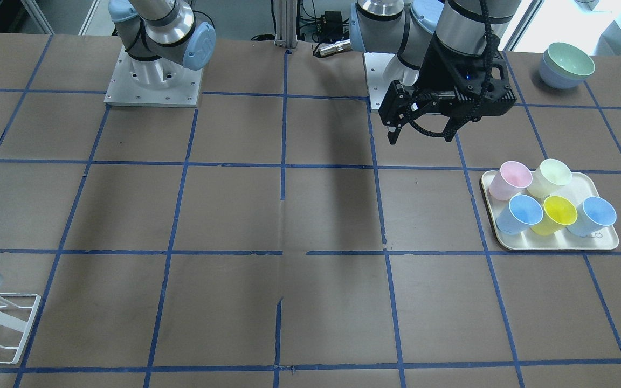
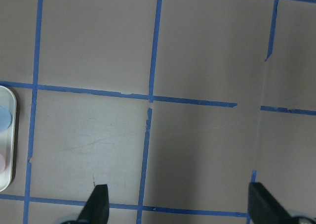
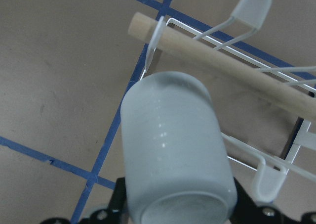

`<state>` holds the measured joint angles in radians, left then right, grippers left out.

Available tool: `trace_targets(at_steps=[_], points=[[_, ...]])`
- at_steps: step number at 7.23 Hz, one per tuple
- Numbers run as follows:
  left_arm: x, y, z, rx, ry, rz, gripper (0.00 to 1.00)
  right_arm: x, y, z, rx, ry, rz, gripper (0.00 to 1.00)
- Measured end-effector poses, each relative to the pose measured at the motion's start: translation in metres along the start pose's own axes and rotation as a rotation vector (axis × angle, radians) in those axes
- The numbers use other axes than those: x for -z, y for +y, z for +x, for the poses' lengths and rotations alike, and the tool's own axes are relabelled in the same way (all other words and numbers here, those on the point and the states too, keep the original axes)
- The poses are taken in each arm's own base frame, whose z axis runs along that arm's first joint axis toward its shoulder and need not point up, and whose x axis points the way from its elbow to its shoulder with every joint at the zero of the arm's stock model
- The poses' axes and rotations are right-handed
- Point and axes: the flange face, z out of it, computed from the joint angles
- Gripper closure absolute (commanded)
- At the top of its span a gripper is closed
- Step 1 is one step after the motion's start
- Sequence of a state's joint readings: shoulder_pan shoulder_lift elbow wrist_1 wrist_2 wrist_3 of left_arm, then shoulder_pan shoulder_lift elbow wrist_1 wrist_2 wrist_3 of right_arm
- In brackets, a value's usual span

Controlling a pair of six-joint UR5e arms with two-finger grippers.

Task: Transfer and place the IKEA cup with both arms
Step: 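Close the right gripper on the white cup and lift it off the rack, then carry the white cup toward the left gripper while the left arm reaches in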

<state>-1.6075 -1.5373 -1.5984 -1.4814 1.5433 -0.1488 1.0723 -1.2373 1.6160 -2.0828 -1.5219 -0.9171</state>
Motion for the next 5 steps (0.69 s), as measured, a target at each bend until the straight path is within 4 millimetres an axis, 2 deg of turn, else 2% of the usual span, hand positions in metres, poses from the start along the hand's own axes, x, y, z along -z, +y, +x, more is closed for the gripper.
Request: trace_targets(at_steps=[5], points=[[-0.002,0.001,0.002,0.003,0.051,-0.015,0.00,0.031,0.006,-0.005,0.003,0.032,-0.015,0.89]])
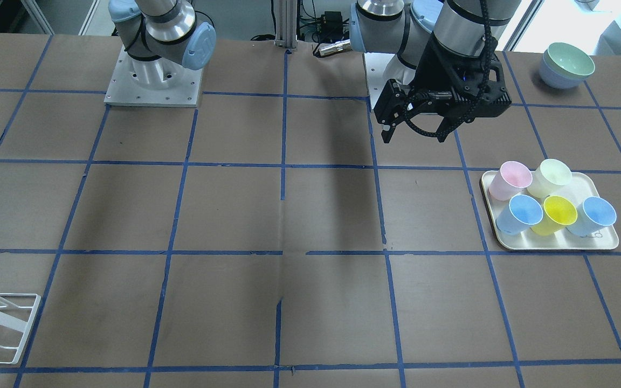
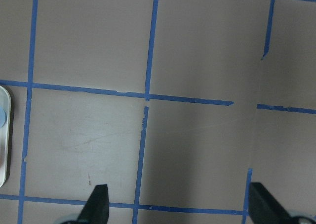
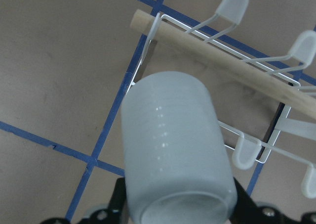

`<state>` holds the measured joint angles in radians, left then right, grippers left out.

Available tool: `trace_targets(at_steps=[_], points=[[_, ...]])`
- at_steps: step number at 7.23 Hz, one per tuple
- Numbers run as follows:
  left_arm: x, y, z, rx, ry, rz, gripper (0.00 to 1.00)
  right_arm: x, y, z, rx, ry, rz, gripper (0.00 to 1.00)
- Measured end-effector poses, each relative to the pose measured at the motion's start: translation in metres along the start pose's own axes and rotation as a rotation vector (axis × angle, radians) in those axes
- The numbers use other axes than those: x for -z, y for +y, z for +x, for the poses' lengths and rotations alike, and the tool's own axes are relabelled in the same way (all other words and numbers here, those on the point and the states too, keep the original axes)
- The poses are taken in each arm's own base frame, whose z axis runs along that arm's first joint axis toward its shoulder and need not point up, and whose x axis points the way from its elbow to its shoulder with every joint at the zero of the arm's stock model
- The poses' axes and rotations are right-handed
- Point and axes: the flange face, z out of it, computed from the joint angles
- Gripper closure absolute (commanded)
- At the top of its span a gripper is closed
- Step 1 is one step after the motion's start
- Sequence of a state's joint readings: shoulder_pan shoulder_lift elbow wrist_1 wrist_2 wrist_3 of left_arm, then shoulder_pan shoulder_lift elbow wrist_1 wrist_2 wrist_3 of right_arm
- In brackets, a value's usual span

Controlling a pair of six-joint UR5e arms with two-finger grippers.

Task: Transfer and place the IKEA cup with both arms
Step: 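Carry the white cup toward the left gripper while the left arm reaches in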

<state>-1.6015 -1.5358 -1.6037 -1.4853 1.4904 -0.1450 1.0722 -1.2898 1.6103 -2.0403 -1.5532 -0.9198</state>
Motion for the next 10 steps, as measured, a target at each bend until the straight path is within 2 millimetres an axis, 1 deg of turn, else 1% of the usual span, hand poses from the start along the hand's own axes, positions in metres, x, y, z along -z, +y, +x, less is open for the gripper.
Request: trace_targets(at_steps=[1,2,3,4,5,6,7,8,9,10], points=[[-0.002,-0.001,-0.003,-0.014,0.017,-0.007,0.00,0.009,0.002,-0.003,0.000,0.004,-0.002,0.89],[-0.005,-0.003,-0.011,-0.038,0.049,-0.025,0.00,0.019,0.005,-0.005,0.001,0.014,-0.007,0.89],[-0.007,-0.007,-0.025,-0.052,0.101,-0.049,0.00,0.029,0.008,-0.008,0.002,0.022,-0.012,0.92],[-0.009,-0.011,-0.042,-0.078,0.166,-0.075,0.00,0.046,0.010,-0.017,0.009,0.017,-0.014,0.95],[-0.016,-0.013,-0.060,-0.118,0.236,-0.100,0.00,0.066,0.008,-0.042,0.038,-0.030,-0.004,0.96],[-0.026,-0.014,-0.079,-0.140,0.317,-0.120,0.00,0.083,-0.002,-0.078,0.082,-0.110,0.025,0.99],[-0.036,-0.013,-0.094,-0.144,0.396,-0.126,0.00,0.092,-0.013,-0.115,0.120,-0.215,0.063,0.99],[-0.048,-0.011,-0.101,-0.144,0.479,-0.126,0.00,0.097,-0.024,-0.155,0.144,-0.361,0.112,0.99],[-0.065,-0.006,-0.100,-0.121,0.600,-0.128,0.00,0.104,-0.038,-0.196,0.161,-0.514,0.173,1.00],[-0.086,0.002,-0.092,-0.070,0.755,-0.128,0.00,0.110,-0.051,-0.233,0.173,-0.643,0.226,1.00]])
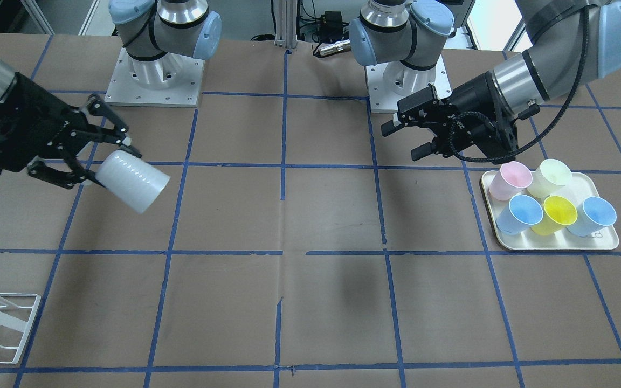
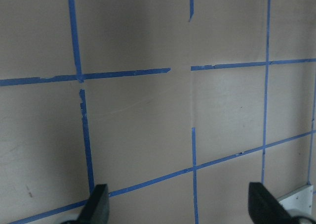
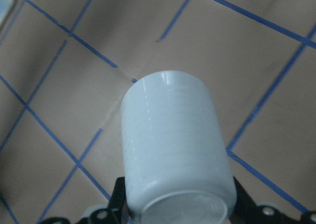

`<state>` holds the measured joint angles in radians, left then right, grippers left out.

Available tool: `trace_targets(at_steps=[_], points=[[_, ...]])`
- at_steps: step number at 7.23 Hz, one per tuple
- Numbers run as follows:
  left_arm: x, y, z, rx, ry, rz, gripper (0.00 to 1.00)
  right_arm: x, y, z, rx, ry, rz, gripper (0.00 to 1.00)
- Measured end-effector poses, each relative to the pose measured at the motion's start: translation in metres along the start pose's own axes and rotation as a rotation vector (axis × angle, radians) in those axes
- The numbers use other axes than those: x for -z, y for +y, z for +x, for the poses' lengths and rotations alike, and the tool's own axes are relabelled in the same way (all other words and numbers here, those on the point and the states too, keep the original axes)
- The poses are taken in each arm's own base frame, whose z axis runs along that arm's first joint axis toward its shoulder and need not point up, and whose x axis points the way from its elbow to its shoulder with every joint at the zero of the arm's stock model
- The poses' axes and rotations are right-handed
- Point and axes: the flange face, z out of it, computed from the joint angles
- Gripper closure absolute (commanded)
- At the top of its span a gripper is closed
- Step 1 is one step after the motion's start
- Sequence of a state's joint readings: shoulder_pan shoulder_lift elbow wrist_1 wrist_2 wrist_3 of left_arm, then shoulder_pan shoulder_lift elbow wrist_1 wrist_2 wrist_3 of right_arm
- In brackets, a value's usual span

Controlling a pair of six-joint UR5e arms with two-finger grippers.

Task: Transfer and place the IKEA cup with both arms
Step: 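Carry the white cup toward the left gripper while the left arm reaches in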

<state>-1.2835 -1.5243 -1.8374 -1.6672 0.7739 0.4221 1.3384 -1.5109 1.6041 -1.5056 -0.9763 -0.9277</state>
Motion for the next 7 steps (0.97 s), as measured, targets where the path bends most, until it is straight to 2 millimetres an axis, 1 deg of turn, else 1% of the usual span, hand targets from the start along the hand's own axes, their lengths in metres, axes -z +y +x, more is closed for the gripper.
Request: trace_targets(at_steps=[1,2,3,5,6,7], points=[[-0.017,0.004,-0.004,0.031,0.116,0.018,0.00,-0.013,-0.012,-0.023,-0.005,-0.116,0.059,1.00],[-0.027,0.005,0.000,0.049,0.208,0.036,0.00,-0.022,-0.019,-0.038,-0.037,-0.235,0.124,1.00],[-0.032,0.003,0.011,0.055,0.307,0.067,0.00,-0.030,-0.024,-0.050,-0.085,-0.352,0.180,1.00],[-0.035,-0.003,0.036,0.044,0.466,0.116,0.00,-0.044,-0.031,-0.068,-0.201,-0.539,0.251,1.00],[-0.036,-0.006,0.054,0.029,0.519,0.122,0.00,-0.049,-0.031,-0.072,-0.246,-0.589,0.259,1.00],[-0.035,-0.010,0.077,0.012,0.561,0.120,0.00,-0.056,-0.030,-0.077,-0.288,-0.631,0.254,1.00]])
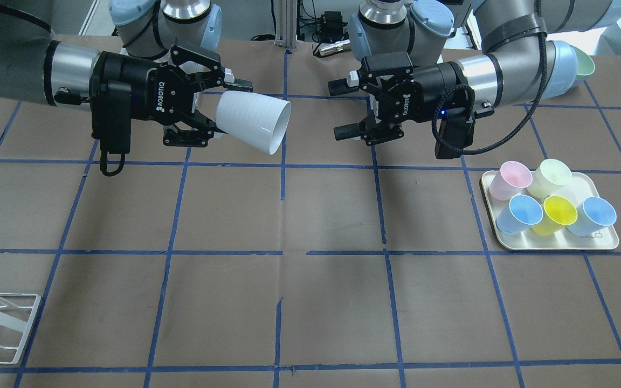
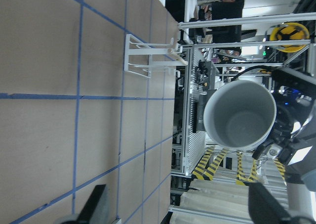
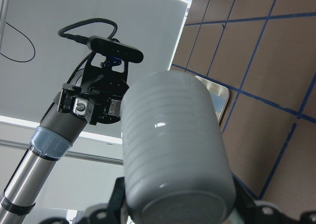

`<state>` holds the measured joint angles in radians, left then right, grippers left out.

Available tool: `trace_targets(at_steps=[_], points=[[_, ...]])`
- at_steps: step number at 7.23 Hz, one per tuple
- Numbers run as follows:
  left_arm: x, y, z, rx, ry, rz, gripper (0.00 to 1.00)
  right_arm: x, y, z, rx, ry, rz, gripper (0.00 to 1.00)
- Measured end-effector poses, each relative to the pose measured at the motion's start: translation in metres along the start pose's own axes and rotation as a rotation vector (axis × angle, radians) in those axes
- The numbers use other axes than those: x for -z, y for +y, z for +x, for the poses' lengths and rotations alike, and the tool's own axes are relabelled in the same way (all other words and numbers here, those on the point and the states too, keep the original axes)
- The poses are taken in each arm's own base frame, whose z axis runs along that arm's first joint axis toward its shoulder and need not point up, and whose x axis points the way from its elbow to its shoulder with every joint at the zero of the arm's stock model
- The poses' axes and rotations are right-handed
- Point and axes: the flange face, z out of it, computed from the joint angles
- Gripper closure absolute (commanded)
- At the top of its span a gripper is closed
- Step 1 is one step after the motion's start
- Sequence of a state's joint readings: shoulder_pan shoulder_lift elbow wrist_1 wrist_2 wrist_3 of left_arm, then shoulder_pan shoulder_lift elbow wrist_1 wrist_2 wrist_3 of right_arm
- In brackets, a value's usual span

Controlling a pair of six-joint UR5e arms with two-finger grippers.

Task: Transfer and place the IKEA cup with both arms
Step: 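Carry the white cup toward the left gripper while the left arm reaches in, then close the left gripper on the white cup's base beside the right gripper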

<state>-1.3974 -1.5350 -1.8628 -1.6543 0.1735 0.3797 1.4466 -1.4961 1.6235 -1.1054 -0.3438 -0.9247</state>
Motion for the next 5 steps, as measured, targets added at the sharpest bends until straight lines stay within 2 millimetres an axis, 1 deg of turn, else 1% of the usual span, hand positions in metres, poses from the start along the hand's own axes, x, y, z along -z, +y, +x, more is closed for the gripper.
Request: trace_targets(at_steps=[1,2,3,4,5], points=[[-0.008,-0.003,0.019,-0.019,0.023,-0.008,0.00,-0.007,0.002,0.001,-0.036,-0.029,0.002,1.00],[-0.011,-0.007,0.033,-0.039,0.032,-0.013,0.00,-0.015,0.003,0.003,-0.055,-0.045,-0.004,1.00],[-0.012,-0.010,0.041,-0.052,0.035,-0.014,0.00,-0.025,0.004,0.004,-0.066,-0.057,-0.020,1.00],[-0.013,-0.011,0.044,-0.058,0.037,-0.016,0.00,-0.033,0.005,0.004,-0.072,-0.064,-0.035,1.00],[-0.014,-0.011,0.045,-0.061,0.037,-0.018,0.06,-0.038,0.006,0.003,-0.074,-0.067,-0.042,1.00]])
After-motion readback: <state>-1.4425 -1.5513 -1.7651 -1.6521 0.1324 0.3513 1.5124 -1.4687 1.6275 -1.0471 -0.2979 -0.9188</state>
